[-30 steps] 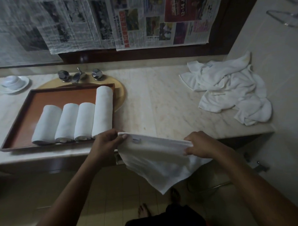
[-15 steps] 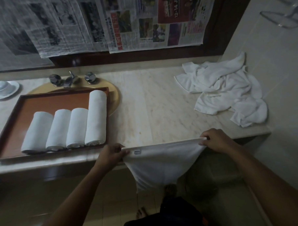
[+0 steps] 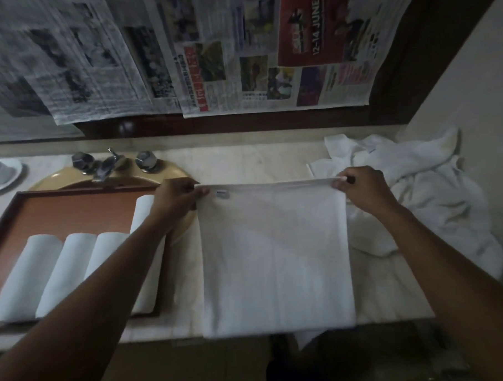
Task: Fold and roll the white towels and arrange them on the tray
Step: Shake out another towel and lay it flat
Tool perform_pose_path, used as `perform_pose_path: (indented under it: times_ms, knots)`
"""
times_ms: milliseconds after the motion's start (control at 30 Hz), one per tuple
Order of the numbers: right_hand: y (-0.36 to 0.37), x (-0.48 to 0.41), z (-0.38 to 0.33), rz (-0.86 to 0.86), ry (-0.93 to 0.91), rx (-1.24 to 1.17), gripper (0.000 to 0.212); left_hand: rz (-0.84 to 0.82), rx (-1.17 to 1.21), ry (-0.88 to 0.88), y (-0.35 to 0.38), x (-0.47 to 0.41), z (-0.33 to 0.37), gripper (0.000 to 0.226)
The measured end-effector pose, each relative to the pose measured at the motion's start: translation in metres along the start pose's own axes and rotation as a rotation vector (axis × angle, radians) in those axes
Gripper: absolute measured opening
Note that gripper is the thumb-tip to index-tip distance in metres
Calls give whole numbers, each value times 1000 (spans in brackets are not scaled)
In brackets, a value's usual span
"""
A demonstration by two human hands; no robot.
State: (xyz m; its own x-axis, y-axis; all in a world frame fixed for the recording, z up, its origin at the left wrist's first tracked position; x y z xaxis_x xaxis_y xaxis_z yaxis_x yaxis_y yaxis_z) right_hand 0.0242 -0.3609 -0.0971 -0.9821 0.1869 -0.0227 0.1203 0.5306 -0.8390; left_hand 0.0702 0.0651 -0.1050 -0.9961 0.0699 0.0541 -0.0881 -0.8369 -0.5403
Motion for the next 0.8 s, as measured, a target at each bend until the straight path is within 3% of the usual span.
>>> perform_pose_path:
  times_ms: [267,567,733,800]
  knots:
    - [18,-131,1,7,-5,-75,22,135,-31,-83,3,-123,0,21]
    - [62,-231,16,43,126,-71,48,211,-208,-116,29,-236,-21,26]
    - [101,-275,32,18,211,-41,28,262,-286,-183,50,-273,-47,26]
    - [122,-287,39,10,238,-22,31,276,-322,-212,58,-285,-59,22]
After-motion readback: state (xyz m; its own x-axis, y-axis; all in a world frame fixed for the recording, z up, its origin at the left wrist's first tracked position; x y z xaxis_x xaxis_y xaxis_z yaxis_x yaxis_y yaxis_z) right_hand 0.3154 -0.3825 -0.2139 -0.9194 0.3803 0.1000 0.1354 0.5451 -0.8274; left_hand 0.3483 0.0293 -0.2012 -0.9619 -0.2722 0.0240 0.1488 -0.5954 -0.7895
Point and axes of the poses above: each hand's wrist, its own x-axis away from the middle knuckle, its own y-axis out of the palm, z = x × y, the point moved 5 cm from there along -x, towards the middle knuckle, and after that the axes turned 1 degree about -x, right-handed, at the moved point
